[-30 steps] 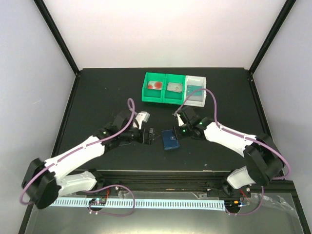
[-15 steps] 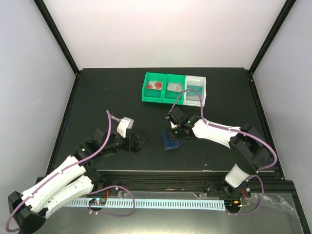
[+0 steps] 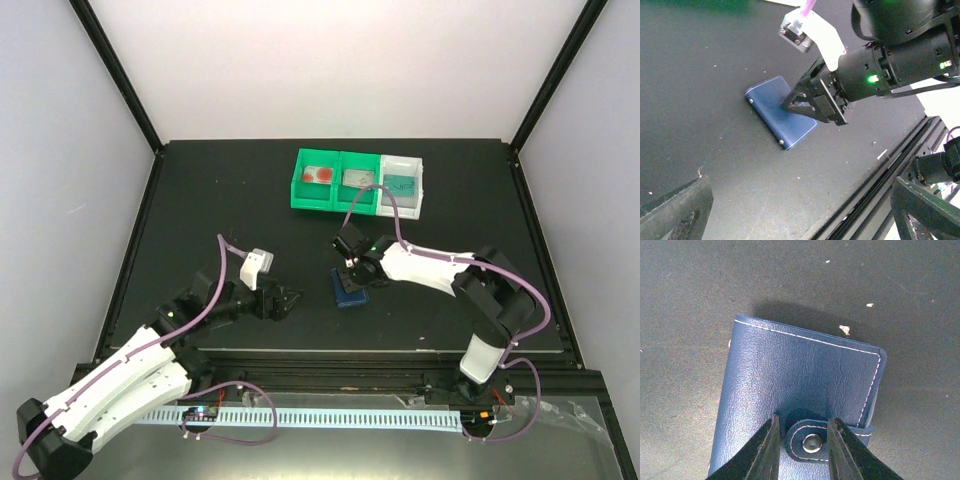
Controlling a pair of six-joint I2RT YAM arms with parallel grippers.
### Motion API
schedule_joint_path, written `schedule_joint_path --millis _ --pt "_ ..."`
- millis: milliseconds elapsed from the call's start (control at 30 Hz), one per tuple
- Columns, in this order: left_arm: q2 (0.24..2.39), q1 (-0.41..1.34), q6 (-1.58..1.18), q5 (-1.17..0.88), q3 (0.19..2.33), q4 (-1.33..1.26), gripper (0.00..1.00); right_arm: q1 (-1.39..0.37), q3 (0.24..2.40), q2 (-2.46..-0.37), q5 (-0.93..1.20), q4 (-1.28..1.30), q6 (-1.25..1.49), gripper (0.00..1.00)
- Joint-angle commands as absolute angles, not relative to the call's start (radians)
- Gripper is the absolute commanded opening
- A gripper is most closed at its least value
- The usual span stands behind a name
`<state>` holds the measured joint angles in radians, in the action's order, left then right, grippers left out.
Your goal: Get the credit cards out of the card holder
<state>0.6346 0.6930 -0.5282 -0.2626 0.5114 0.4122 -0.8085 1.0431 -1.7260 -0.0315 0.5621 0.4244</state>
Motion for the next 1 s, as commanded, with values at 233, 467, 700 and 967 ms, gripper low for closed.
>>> schedule_joint_path --millis 233,467,700,967 --pt "0.588 0.690 -0.559 -0.286 0.505 0.390 0.99 -0.840 1.043 -1.749 -0.153 0.633 0.432 0.24" --pt "0.611 0.689 -0.577 -0.242 0.494 0.420 0.99 -0.841 1.030 -1.712 -0.137 0.616 0.433 0.07" --pt "0.633 0.690 -0.578 -0.209 0.487 0.412 0.99 -0.842 1.002 -1.674 -0.125 0.570 0.436 0.01" --pt "0.763 0.689 -0.609 -0.173 0.512 0.416 0.96 -0.842 0.932 -1.518 0.004 0.410 0.417 0.01"
